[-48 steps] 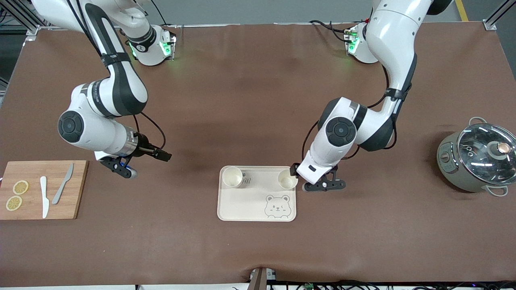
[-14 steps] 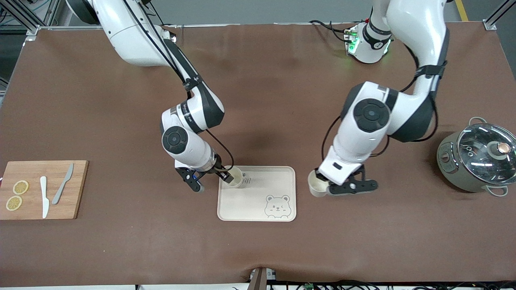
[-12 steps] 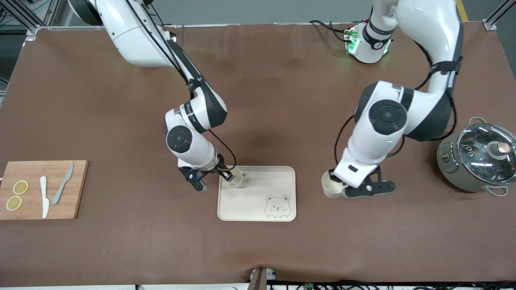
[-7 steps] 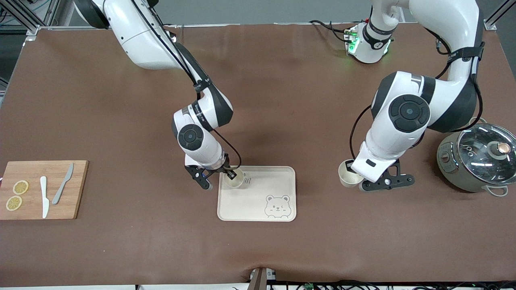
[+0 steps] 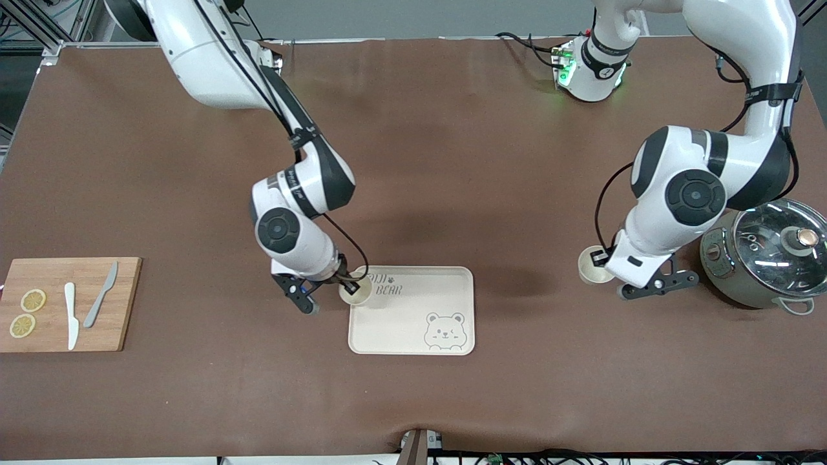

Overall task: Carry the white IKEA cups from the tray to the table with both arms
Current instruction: 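Lift the cups, left gripper toward the pot, right toward the board, then lower both cups onto the table and open both grippers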

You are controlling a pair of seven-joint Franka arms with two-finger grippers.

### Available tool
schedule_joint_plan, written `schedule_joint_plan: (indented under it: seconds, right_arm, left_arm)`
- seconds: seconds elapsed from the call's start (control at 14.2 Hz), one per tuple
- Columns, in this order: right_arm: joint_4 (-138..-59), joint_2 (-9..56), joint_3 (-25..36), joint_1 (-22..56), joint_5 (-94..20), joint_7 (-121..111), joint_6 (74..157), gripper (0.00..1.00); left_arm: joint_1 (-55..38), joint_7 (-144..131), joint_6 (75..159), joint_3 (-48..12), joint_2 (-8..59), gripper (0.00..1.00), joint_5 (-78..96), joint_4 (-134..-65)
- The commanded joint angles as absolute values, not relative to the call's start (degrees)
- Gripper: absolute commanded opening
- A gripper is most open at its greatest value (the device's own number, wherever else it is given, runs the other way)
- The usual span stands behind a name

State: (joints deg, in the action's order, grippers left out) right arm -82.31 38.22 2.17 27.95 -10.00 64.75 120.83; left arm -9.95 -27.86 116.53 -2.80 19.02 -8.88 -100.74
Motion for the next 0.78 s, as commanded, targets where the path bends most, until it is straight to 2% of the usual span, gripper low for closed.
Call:
schedule_joint_plan:
  seconds: [0.0,0.35,0.56,0.7]
  right_arm:
    - [-84.28,30.78,1.49,24.62,-9.4,56.81,111.48,0.0]
    - [-99.29,17.25,1.58,17.33,-7.65,38.7,109.16,0.0]
    - [-108.52,8.03,1.58,12.14,-7.56,26.23,107.94,0.0]
    - [-111.79,2.49,1.58,10.9,-6.95,23.21,104.35,0.0]
  left_arm:
    - [-8.18,-27.69,120.93,-3.69,15.29,0.0,-10.02,-108.62]
    - [-8.09,-28.48,125.76,-3.69,14.24,0.0,-9.23,-113.72]
    - [-6.43,-28.48,133.65,-3.69,13.54,0.0,-9.14,-120.47]
    - [-6.06,-28.56,139.8,-3.87,13.8,0.0,-9.05,-124.17]
